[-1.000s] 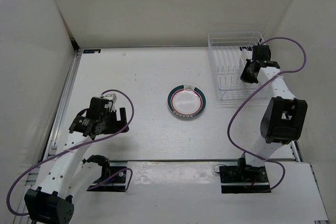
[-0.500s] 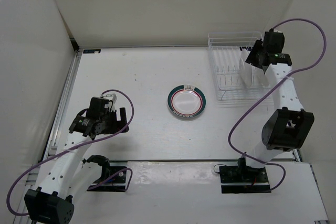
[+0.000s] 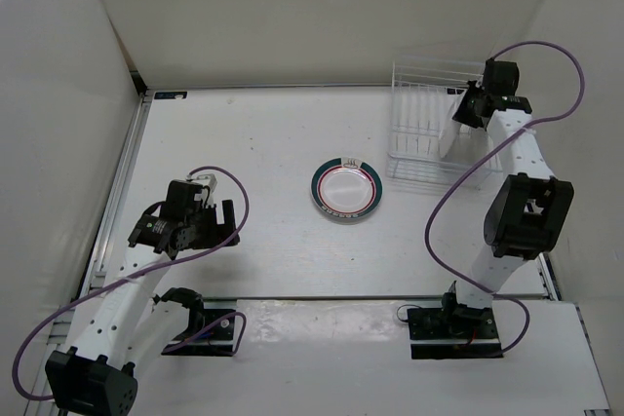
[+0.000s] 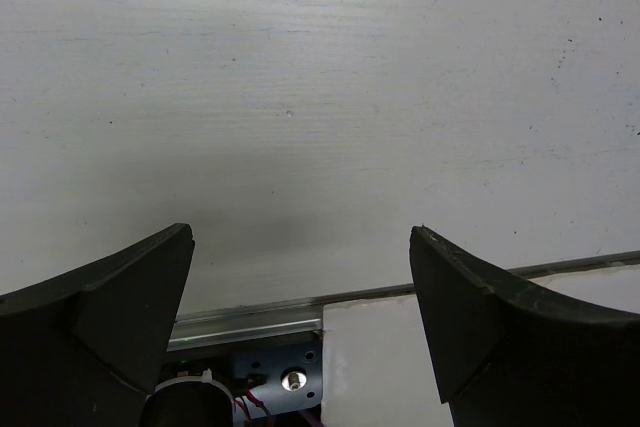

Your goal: Unload the plates from the dish rack

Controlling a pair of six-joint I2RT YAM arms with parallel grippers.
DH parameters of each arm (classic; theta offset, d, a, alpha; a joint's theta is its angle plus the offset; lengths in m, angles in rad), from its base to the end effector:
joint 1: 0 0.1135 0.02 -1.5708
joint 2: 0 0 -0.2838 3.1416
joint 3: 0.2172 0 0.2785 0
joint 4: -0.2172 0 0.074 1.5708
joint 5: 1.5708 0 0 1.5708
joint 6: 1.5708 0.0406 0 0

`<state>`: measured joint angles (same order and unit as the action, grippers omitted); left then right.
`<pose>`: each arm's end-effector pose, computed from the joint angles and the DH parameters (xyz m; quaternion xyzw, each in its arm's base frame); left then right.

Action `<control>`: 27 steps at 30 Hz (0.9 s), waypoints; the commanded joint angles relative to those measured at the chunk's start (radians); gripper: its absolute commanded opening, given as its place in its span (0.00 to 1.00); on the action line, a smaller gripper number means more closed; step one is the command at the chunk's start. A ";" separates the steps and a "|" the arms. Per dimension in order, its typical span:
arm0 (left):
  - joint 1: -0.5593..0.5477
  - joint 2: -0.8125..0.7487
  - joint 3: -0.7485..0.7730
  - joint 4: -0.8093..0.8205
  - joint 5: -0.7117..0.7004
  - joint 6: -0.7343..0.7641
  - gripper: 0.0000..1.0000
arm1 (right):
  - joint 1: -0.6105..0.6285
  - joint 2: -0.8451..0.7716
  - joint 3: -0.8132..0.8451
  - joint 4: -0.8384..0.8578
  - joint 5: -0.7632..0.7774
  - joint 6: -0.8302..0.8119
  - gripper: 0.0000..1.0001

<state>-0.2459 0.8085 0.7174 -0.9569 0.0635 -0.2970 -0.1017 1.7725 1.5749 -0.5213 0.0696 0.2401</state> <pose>0.1521 -0.0408 0.2546 -0.0165 0.9654 -0.0988 0.2406 0.4389 -0.0476 0.3216 0.1690 0.8944 -0.0031 0.4141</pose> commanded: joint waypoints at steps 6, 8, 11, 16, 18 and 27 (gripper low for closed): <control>-0.001 -0.006 0.008 0.015 0.005 -0.002 1.00 | -0.006 -0.028 0.004 0.001 0.001 0.051 0.00; -0.003 -0.008 0.010 0.015 0.002 -0.002 1.00 | -0.006 -0.036 0.004 0.001 -0.002 0.051 0.00; -0.003 -0.009 0.008 0.012 0.006 -0.005 1.00 | -0.004 -0.048 -0.001 -0.002 0.001 0.041 0.00; -0.003 -0.011 0.007 0.014 0.010 -0.005 1.00 | -0.006 -0.077 -0.013 0.000 0.001 0.038 0.00; -0.003 -0.011 0.007 0.012 0.010 -0.004 1.00 | -0.004 -0.087 -0.026 0.006 -0.013 0.037 0.00; -0.004 -0.012 0.007 0.015 0.012 -0.005 1.00 | 0.002 -0.119 -0.013 0.004 -0.060 0.024 0.00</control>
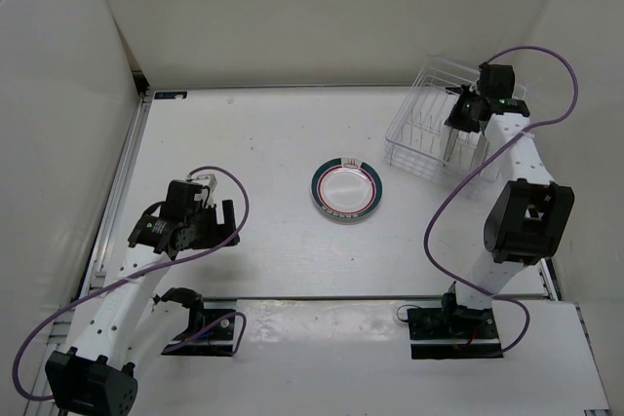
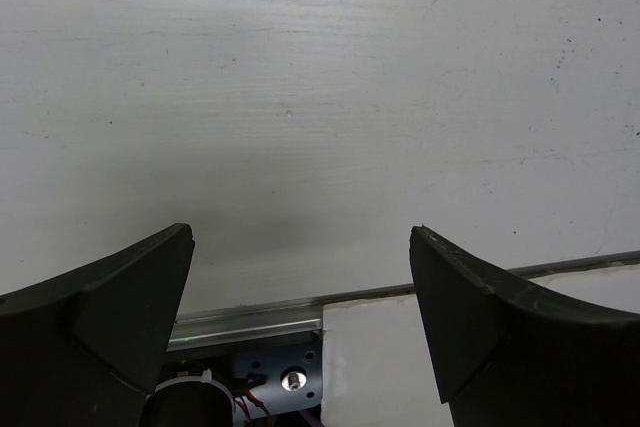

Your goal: Unload the plates from the dish rack

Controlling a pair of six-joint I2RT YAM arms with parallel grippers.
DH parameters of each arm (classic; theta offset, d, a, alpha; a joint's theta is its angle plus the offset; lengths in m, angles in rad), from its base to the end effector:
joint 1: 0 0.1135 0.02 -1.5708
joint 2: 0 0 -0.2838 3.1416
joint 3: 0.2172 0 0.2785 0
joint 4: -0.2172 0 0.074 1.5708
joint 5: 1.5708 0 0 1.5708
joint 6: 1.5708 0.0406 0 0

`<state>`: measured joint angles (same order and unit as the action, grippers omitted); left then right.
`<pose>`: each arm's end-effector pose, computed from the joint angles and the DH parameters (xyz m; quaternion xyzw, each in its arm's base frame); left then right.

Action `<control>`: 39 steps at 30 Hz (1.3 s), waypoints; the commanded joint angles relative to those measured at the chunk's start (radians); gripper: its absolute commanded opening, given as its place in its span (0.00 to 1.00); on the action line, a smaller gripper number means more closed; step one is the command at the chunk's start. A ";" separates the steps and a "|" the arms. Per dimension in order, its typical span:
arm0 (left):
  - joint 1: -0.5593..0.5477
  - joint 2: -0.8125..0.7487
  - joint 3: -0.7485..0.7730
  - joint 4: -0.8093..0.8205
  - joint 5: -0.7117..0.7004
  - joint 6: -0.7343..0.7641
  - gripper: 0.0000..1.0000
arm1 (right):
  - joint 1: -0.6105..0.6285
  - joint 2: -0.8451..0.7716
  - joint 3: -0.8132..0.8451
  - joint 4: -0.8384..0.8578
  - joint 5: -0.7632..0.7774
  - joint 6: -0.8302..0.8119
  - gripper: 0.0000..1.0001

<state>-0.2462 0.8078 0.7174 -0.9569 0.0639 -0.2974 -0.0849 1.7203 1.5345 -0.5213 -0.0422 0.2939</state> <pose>0.1520 -0.0409 0.2547 -0.0164 0.9653 -0.0992 0.2409 0.4263 -0.0346 0.3285 0.1623 0.8934 0.0627 0.4142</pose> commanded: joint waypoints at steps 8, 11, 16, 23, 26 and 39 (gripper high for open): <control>-0.002 -0.002 0.008 0.018 0.017 -0.006 1.00 | -0.009 -0.155 0.090 -0.046 0.062 -0.038 0.00; -0.002 -0.004 0.005 0.017 0.020 -0.003 1.00 | -0.001 -0.194 0.101 -0.049 0.059 -0.033 0.00; -0.001 -0.002 0.008 0.017 0.017 -0.003 1.00 | 0.020 -0.234 0.154 -0.075 0.051 -0.044 0.00; -0.002 -0.012 0.010 0.017 0.007 -0.002 1.00 | 0.083 -0.292 0.199 -0.091 -0.051 -0.056 0.00; -0.004 -0.024 0.008 0.015 0.001 -0.005 1.00 | 0.157 -0.300 0.205 -0.097 -0.129 -0.055 0.00; -0.001 -0.151 0.007 0.003 -0.090 -0.017 1.00 | 0.759 -0.007 0.371 -0.197 0.033 -0.191 0.00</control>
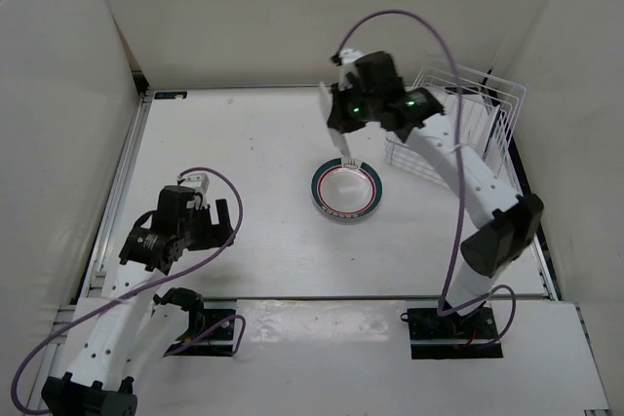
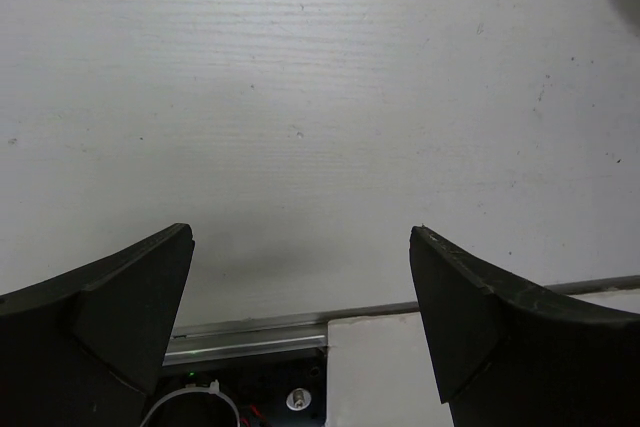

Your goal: Unload the plates from the dish rack

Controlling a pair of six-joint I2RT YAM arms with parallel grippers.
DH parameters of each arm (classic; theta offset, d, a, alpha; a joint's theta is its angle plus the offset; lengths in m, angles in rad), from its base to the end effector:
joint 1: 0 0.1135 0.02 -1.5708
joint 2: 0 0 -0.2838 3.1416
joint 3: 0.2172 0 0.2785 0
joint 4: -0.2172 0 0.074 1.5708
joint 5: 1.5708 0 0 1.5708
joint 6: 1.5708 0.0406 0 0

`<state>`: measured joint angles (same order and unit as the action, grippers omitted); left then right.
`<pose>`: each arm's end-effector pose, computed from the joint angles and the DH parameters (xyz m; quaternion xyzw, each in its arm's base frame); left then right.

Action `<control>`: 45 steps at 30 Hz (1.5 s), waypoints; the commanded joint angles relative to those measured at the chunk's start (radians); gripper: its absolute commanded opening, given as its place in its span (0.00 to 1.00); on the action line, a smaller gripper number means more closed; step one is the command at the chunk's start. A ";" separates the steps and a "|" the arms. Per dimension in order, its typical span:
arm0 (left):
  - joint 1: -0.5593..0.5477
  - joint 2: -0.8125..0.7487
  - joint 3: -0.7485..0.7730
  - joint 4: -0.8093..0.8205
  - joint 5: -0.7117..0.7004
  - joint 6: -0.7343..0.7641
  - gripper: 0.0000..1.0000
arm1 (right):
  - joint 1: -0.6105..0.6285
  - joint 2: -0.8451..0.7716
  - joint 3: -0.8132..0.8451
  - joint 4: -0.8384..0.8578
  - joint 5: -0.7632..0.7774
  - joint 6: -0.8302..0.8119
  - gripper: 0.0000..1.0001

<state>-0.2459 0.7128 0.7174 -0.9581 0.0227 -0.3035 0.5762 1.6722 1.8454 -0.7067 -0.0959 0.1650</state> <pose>0.1388 -0.0358 0.2669 -0.0240 0.9524 -0.0928 0.2894 0.3373 0.2238 0.4436 -0.2004 0.8444 0.2181 0.4464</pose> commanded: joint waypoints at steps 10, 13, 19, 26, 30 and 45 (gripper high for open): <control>-0.004 -0.167 0.008 -0.018 -0.124 -0.028 1.00 | 0.364 0.352 0.204 -0.028 0.265 -0.108 0.00; -0.006 -0.176 0.008 -0.024 -0.127 -0.026 1.00 | 0.402 0.412 0.255 -0.019 0.294 -0.108 0.00; -0.007 -0.184 0.019 -0.033 -0.144 -0.029 1.00 | 0.442 0.481 0.278 0.010 0.306 -0.094 0.00; -0.009 -0.180 0.013 -0.030 -0.142 -0.029 1.00 | 0.471 0.486 0.175 0.085 0.260 -0.029 0.11; -0.007 -0.180 0.013 -0.030 -0.141 -0.029 1.00 | 0.485 0.482 0.083 0.147 0.213 0.030 0.17; -0.009 -0.193 0.010 -0.041 -0.133 -0.029 1.00 | 0.493 0.615 0.005 0.277 0.061 0.134 0.38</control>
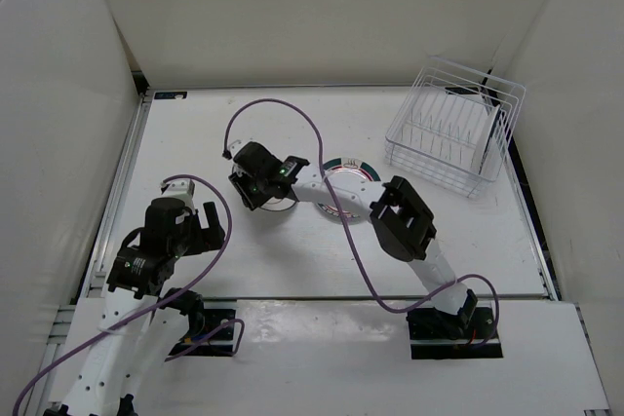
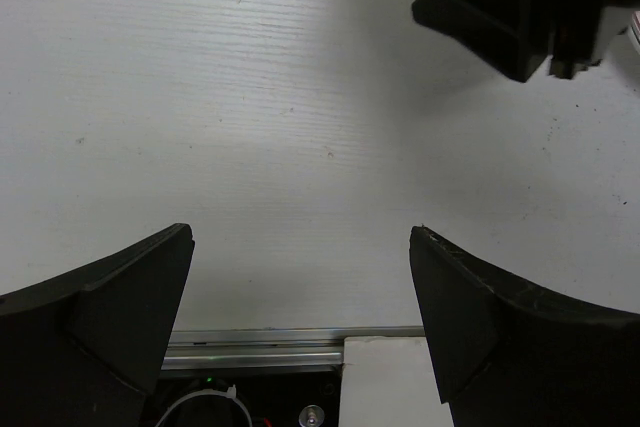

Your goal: Unload the plates from the dish rack

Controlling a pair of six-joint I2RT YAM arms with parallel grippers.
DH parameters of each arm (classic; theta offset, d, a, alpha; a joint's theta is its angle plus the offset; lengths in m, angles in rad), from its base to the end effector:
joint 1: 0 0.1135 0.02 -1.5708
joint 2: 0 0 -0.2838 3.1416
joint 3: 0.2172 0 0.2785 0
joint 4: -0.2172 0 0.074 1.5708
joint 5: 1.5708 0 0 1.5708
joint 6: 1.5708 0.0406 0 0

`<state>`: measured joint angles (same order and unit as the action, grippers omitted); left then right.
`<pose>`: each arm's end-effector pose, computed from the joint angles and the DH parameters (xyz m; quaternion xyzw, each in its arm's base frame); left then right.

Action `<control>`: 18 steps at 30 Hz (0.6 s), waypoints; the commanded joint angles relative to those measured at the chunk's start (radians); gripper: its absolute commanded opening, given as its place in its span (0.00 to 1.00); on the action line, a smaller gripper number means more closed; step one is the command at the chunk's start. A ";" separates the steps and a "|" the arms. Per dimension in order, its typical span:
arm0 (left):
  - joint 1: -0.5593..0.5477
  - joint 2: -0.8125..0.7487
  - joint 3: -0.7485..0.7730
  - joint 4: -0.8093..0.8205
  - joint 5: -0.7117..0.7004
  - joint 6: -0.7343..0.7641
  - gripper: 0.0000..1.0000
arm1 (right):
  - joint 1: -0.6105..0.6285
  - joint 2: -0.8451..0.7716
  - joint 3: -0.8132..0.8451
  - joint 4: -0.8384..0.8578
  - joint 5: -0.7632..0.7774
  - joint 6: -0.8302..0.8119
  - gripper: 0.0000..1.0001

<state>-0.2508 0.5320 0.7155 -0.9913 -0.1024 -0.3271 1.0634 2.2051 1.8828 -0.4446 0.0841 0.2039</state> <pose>0.1085 -0.0235 0.2834 -0.0544 0.9255 -0.0604 0.3699 0.2690 0.4769 0.2335 -0.3681 0.8427 0.2002 0.3379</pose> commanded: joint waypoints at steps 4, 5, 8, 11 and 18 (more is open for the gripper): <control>-0.004 -0.018 0.010 -0.010 -0.010 -0.006 1.00 | 0.004 0.122 -0.019 0.026 -0.145 0.126 0.40; -0.002 -0.014 0.009 -0.010 -0.005 -0.006 1.00 | 0.003 0.126 -0.013 0.026 -0.150 0.132 0.42; -0.005 -0.018 0.012 -0.012 -0.005 -0.004 1.00 | 0.004 0.146 -0.014 0.032 -0.153 0.132 0.45; -0.002 -0.020 0.012 -0.009 -0.005 -0.004 1.00 | 0.003 0.154 -0.016 0.027 -0.156 0.138 0.46; -0.002 -0.021 0.010 -0.009 -0.005 -0.003 1.00 | -0.005 0.078 0.013 -0.038 -0.147 0.106 0.54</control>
<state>-0.2508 0.5194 0.7155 -0.9951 -0.1020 -0.3271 1.0615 2.3280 1.8778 -0.3901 -0.0628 0.3264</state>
